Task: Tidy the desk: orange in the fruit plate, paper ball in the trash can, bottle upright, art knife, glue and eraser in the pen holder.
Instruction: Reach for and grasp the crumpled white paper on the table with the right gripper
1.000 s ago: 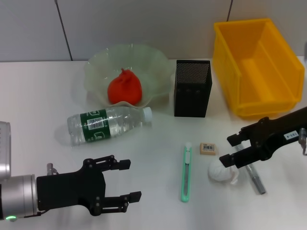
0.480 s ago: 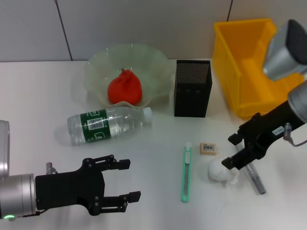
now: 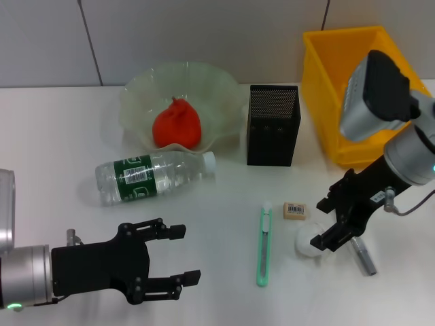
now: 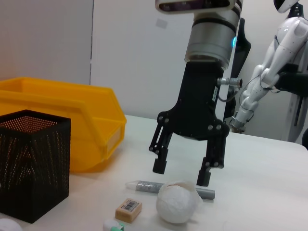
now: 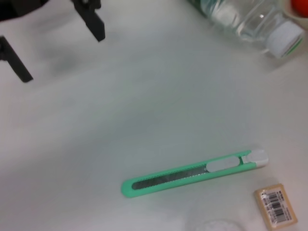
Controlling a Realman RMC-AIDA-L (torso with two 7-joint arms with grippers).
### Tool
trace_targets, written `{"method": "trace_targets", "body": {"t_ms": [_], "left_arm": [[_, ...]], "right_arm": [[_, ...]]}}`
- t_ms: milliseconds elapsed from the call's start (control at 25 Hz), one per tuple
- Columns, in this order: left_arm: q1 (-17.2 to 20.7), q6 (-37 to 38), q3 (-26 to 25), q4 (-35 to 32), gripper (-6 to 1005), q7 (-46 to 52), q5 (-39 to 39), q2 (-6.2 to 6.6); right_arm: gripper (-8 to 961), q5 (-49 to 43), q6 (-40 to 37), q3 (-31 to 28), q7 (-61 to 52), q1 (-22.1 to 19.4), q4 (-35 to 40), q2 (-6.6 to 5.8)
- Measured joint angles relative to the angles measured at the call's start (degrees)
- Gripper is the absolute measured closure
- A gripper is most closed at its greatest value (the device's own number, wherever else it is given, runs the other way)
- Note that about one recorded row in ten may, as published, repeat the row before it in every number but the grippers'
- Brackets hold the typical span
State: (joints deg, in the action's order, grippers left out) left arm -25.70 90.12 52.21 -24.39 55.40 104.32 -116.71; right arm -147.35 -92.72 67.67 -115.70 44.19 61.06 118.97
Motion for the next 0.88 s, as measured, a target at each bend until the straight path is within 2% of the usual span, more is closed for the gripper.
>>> {"method": "trace_targets", "body": {"t_ms": [160, 880], "left_arm": [[-0.1, 0.0, 0.0, -0.1, 203, 0.1, 0.0, 0.0], [-0.1, -0.1, 0.0, -0.2, 204, 0.1, 0.0, 0.08]], "right_arm": [[259, 0.0, 2.8, 3.3, 0.0, 0.1, -1.5, 0.1], [287, 0.3, 7.4, 7.6, -0.3, 1.1, -5.6, 0.3]]}}
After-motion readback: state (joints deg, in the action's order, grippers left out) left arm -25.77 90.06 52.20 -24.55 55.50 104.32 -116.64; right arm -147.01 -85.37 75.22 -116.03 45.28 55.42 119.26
